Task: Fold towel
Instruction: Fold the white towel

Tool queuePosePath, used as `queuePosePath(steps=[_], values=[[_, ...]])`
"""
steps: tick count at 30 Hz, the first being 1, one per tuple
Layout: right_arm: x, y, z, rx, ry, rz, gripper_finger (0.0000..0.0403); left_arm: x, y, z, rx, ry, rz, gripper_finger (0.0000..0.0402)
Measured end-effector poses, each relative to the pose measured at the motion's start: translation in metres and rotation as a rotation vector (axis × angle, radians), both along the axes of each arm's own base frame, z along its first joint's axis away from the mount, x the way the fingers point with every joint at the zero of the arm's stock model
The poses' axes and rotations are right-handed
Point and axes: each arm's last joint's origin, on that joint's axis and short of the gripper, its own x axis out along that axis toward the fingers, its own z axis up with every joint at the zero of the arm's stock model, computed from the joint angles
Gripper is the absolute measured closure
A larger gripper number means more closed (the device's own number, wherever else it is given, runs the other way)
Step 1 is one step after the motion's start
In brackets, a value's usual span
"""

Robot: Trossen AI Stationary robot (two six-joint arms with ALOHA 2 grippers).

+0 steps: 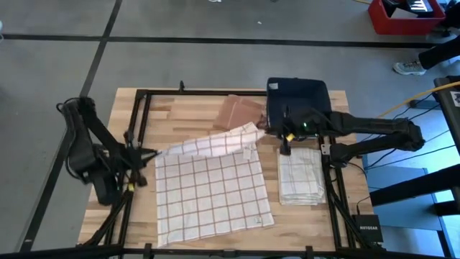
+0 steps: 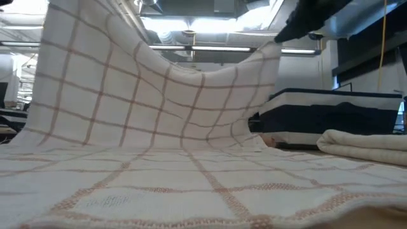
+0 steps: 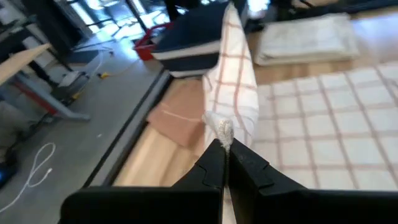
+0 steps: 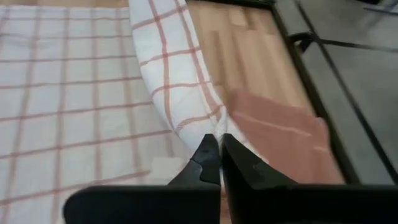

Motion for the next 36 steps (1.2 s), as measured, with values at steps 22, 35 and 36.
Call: queuePosePath(steps=[22,35,36], values=[[-0.008,0.101,-0.057,0.194,0.012,0.216,0.0401,-0.023,-0.107,-0.076,-0.212,0.201,0.007,0.0401],[-0.004,0.143,-0.092,0.285,0.181,0.262,0.0395,-0.019,-0.161,-0.131,-0.329,0.262,-0.005,0.0401],[-0.003,0.146,-0.095,0.295,0.191,0.274,0.0395,-0.019,-0.163,-0.133,-0.337,0.276,-0.006,0.0401]])
